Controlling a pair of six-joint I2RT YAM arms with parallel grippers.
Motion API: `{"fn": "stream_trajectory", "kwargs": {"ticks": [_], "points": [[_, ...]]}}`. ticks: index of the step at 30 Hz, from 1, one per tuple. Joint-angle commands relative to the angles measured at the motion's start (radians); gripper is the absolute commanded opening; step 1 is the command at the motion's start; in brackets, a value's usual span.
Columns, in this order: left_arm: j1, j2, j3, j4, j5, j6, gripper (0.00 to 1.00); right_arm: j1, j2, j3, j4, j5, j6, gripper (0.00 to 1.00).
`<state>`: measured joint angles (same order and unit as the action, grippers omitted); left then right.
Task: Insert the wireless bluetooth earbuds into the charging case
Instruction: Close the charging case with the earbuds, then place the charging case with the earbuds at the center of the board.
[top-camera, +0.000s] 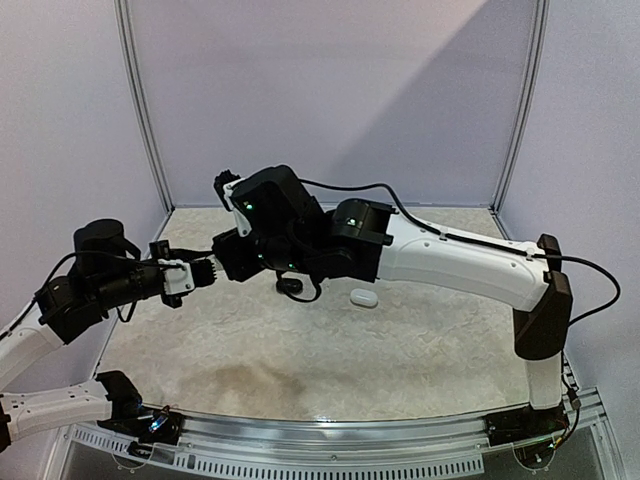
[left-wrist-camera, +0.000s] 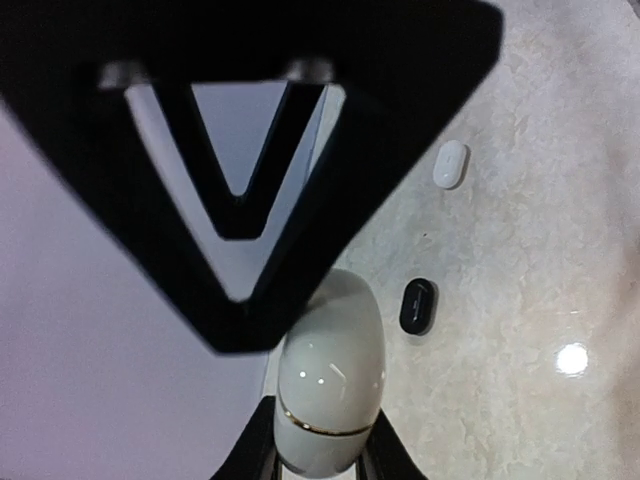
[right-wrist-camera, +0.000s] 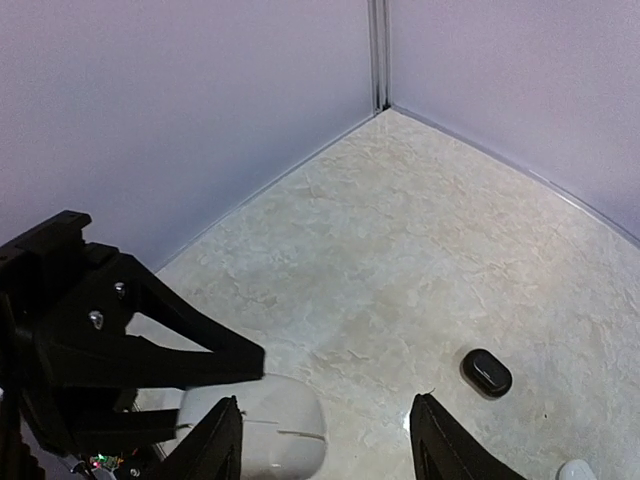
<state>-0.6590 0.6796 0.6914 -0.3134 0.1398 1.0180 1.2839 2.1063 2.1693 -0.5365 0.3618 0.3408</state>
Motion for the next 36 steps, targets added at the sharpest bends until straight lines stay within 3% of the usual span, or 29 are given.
{"fn": "stream_trajectory", "kwargs": {"ticks": [1, 7, 11, 14, 16, 21, 27, 28, 31, 35, 36], "points": [[-0.014, 0.044, 0.082, -0.12, 0.05, -0.244, 0.0, -0.072, -0.105, -0.083, -0.095, 0.071, 0.087, 0.58], [0.014, 0.29, 0.259, -0.438, 0.171, -0.545, 0.0, -0.212, -0.236, -0.22, -0.247, 0.127, 0.212, 0.63], [0.085, 0.579, 0.47, -0.739, 0.34, -0.617, 0.0, -0.335, -0.348, -0.412, -0.354, 0.056, 0.309, 0.78], [0.193, 0.863, 0.693, -0.988, 0.444, -0.645, 0.0, -0.44, -0.414, -0.575, -0.392, -0.045, 0.387, 0.98], [0.281, 1.035, 0.834, -1.124, 0.518, -0.697, 0.0, -0.489, -0.467, -0.67, -0.392, -0.065, 0.424, 0.99], [0.444, 1.193, 0.801, -0.953, 0.641, -0.913, 0.0, -0.506, -0.565, -0.846, -0.338, -0.07, 0.471, 0.99], [0.489, 1.281, 0.663, -0.843, 0.638, -0.92, 0.0, -0.506, -0.607, -0.917, -0.33, -0.101, 0.502, 0.99], [0.492, 1.29, 0.645, -0.827, 0.638, -0.925, 0.03, -0.505, -0.614, -0.922, -0.329, -0.1, 0.505, 0.99], [0.498, 1.305, 0.613, -0.802, 0.636, -0.933, 0.32, -0.506, -0.628, -0.939, -0.318, -0.103, 0.517, 0.99], [0.506, 1.292, 0.59, -0.772, 0.606, -0.947, 0.58, -0.506, -0.615, -0.934, -0.345, -0.113, 0.535, 0.99], [0.507, 1.281, 0.584, -0.767, 0.59, -0.953, 0.68, -0.506, -0.611, -0.931, -0.354, -0.115, 0.539, 0.99]]}}
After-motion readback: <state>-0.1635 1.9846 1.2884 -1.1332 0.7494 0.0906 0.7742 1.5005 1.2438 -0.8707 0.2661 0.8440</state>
